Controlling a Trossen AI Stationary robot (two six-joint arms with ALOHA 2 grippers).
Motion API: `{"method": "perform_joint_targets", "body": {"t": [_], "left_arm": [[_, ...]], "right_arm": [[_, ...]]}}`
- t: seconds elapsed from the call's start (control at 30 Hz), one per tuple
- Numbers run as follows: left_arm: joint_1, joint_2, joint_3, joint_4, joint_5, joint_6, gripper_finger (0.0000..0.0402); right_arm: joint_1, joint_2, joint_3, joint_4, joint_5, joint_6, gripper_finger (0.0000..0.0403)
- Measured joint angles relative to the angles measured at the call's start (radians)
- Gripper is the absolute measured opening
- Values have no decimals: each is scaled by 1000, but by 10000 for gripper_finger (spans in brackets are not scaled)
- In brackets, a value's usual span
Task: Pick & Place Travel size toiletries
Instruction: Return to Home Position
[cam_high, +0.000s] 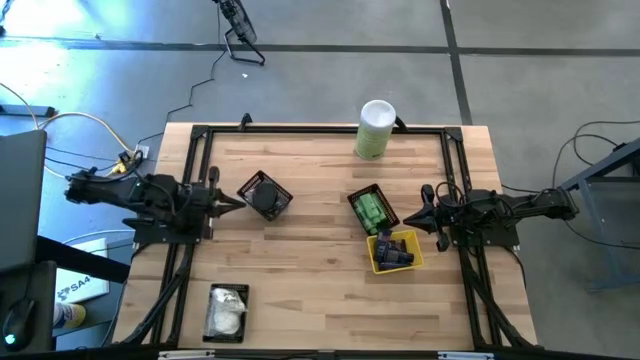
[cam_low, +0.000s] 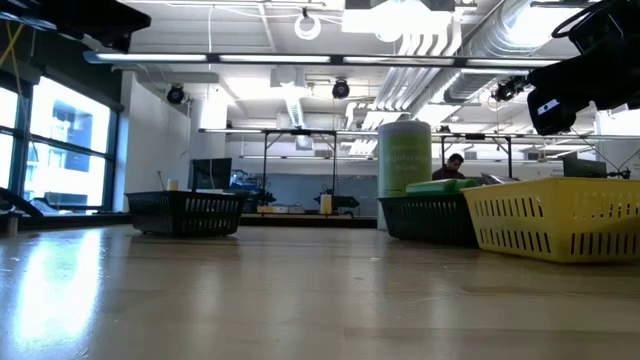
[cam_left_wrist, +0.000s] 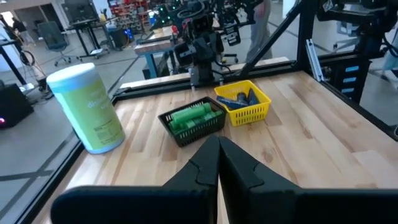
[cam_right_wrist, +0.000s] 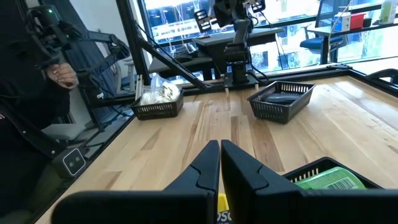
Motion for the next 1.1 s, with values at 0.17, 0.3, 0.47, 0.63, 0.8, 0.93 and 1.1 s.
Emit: {"method": "perform_joint_targets", "body": {"t": [0.17,0.3,0.47,0.63,0.8,0.93,1.1], "left_arm": [[0,-79,-1,-49,0,0,3],[0,-127,-1,-95,0,0,3],[0,-181,-1,-114,1,1,3],[0,-248,-1,-156,1,27,3],[0,-250,-3,-167,24,36,3],[0,-251,-31,-106,56,46,3],[0,-250,-132,-1,68,69,3]], "right_arm": [[0,0,0,0,0,0,8],[0,0,0,0,0,0,8],[0,0,0,0,0,0,8],[0,0,0,0,0,0,8],[0,0,0,0,0,0,8],[0,0,1,-1,-1,0,8],[0,0,2,-2,-1,0,8]]}}
